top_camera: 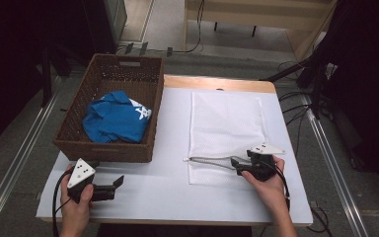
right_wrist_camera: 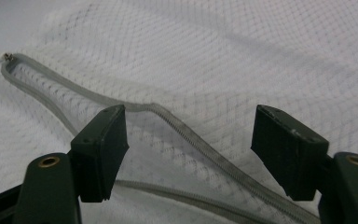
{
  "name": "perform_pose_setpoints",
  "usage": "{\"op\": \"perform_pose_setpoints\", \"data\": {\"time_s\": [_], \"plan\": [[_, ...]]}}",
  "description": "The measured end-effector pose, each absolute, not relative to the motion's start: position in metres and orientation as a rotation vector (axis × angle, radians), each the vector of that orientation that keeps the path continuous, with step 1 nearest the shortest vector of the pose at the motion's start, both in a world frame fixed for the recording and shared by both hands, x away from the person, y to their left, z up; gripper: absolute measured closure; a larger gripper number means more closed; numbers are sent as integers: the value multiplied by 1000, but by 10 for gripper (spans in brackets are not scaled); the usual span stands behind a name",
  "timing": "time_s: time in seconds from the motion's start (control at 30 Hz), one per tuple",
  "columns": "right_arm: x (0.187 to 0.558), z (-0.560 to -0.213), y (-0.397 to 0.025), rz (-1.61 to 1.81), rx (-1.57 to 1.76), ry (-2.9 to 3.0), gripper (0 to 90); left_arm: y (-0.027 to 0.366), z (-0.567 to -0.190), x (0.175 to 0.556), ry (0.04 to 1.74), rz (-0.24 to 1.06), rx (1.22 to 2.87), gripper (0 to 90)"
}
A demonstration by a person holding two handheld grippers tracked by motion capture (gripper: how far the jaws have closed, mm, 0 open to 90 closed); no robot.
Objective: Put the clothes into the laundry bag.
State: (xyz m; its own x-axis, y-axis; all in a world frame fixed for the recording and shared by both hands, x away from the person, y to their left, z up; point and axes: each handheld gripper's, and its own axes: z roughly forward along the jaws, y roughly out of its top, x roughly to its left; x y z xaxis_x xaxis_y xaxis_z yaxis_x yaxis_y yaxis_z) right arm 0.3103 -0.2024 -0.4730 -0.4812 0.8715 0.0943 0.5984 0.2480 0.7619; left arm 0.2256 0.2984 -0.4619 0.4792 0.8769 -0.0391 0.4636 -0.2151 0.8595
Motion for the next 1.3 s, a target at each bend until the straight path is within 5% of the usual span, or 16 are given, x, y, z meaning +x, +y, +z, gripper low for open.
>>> {"op": "perform_pose_setpoints", "data": {"time_s": [0.47, 0.77, 1.3], "plan": [[321, -478, -189, 833, 1462, 2090, 280, 297, -462, 226, 1123, 599, 1864, 0], [312, -450, -204, 1076, 1437, 1813, 334, 296, -462, 225, 1125, 603, 1864, 0], [322, -478, -191, 879, 1515, 1954, 386, 304, -450, 219, 1124, 579, 1761, 0]]}}
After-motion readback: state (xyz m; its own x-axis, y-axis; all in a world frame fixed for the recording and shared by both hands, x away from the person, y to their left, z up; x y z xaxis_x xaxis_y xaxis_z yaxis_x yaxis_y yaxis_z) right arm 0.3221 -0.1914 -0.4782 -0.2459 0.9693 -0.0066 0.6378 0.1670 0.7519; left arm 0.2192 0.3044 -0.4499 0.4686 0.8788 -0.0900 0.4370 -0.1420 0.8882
